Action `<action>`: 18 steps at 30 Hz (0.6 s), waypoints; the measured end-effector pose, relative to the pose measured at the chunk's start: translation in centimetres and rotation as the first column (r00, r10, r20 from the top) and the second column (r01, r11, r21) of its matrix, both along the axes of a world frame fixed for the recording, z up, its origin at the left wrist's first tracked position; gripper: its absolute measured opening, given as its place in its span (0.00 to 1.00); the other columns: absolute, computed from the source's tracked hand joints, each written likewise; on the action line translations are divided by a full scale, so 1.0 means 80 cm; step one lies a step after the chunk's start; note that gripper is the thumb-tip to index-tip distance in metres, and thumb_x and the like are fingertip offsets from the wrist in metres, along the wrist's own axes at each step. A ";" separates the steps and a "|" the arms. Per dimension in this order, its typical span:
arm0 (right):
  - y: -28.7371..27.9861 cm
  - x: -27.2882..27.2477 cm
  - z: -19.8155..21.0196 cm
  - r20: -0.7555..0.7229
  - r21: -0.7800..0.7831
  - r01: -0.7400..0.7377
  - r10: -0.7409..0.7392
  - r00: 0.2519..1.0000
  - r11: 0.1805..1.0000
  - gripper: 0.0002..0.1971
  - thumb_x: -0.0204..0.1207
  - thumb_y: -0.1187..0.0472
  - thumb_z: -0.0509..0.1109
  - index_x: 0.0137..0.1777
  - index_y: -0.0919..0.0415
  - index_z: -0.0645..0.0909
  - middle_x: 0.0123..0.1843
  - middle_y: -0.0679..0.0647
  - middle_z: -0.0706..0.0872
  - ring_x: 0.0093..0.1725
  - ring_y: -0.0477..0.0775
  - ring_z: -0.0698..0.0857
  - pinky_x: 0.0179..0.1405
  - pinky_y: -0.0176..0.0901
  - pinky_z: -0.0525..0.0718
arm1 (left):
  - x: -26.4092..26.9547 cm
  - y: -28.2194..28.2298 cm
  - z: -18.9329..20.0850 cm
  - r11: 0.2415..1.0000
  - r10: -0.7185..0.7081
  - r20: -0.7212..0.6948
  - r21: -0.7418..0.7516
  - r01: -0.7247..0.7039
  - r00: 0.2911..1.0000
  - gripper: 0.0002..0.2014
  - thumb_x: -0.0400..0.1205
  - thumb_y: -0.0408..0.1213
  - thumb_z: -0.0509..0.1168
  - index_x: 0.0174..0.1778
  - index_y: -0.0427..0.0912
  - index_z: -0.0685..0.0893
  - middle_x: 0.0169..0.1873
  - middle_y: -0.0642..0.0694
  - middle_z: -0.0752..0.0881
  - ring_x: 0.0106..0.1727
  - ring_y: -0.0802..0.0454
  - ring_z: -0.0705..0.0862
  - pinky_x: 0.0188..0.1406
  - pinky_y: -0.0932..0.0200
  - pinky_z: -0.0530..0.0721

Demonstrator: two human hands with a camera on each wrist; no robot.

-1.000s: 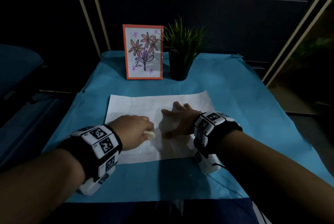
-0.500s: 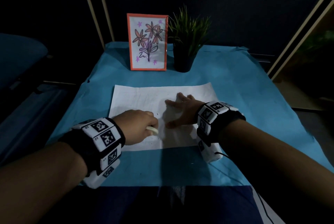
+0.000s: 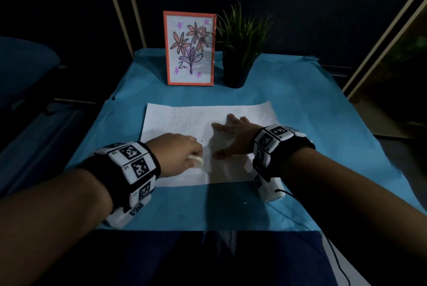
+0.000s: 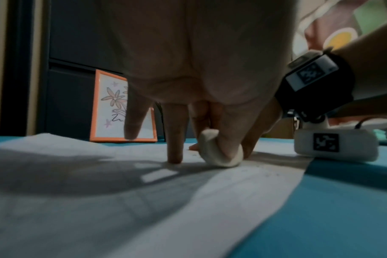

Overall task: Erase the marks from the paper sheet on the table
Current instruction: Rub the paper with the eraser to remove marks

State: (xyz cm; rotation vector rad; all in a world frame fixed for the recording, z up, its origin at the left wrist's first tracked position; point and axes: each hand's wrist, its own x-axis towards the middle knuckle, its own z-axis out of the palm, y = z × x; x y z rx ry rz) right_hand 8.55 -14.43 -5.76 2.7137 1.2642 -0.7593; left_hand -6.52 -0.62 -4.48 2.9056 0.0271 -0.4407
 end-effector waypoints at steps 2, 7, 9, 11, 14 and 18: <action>0.000 0.001 0.000 0.000 0.009 0.006 -0.006 1.000 1.000 0.47 0.63 0.27 0.69 0.80 0.30 0.48 0.84 0.48 0.47 0.83 0.60 0.48 0.79 0.62 0.56 | -0.001 -0.002 -0.002 1.000 0.009 0.024 -0.007 -0.009 1.000 0.10 0.85 0.49 0.60 0.55 0.50 0.82 0.50 0.56 0.80 0.53 0.52 0.81 0.53 0.57 0.76; -0.002 -0.002 0.000 0.003 -0.002 -0.007 0.007 1.000 1.000 0.47 0.64 0.27 0.68 0.80 0.31 0.47 0.84 0.47 0.45 0.83 0.60 0.47 0.80 0.64 0.55 | -0.015 -0.003 -0.002 0.998 -0.060 -0.038 -0.039 0.058 0.998 0.09 0.84 0.49 0.63 0.56 0.54 0.84 0.47 0.61 0.78 0.53 0.56 0.80 0.56 0.56 0.77; -0.002 -0.003 0.001 0.004 0.002 -0.010 0.010 1.000 1.000 0.47 0.65 0.27 0.68 0.81 0.32 0.48 0.84 0.48 0.46 0.83 0.60 0.48 0.80 0.64 0.56 | -0.013 -0.001 -0.001 0.999 -0.034 -0.005 -0.033 0.033 0.999 0.10 0.85 0.49 0.62 0.57 0.53 0.83 0.50 0.59 0.80 0.53 0.55 0.80 0.55 0.58 0.76; -0.001 -0.003 0.003 0.002 0.000 -0.015 0.015 1.000 1.000 0.46 0.66 0.28 0.68 0.81 0.32 0.47 0.84 0.48 0.46 0.83 0.60 0.48 0.79 0.63 0.56 | -0.011 -0.002 -0.003 1.000 -0.002 0.038 -0.023 0.003 0.999 0.09 0.85 0.48 0.60 0.57 0.52 0.82 0.52 0.58 0.80 0.54 0.54 0.80 0.53 0.59 0.75; -0.002 -0.003 0.004 -0.002 -0.010 -0.015 0.015 1.000 1.000 0.47 0.66 0.28 0.67 0.81 0.32 0.47 0.84 0.48 0.46 0.83 0.60 0.47 0.79 0.65 0.56 | -0.014 -0.005 -0.007 0.999 -0.041 0.026 -0.031 0.042 0.999 0.09 0.85 0.47 0.61 0.57 0.52 0.82 0.48 0.60 0.76 0.52 0.55 0.80 0.50 0.62 0.73; -0.002 -0.003 0.002 -0.006 -0.005 -0.012 0.012 1.000 1.000 0.47 0.66 0.28 0.67 0.81 0.32 0.47 0.85 0.47 0.44 0.83 0.60 0.46 0.80 0.65 0.55 | -0.018 -0.002 -0.004 0.997 -0.045 -0.032 -0.061 0.043 0.999 0.10 0.84 0.50 0.62 0.57 0.56 0.83 0.47 0.62 0.76 0.54 0.57 0.80 0.56 0.59 0.76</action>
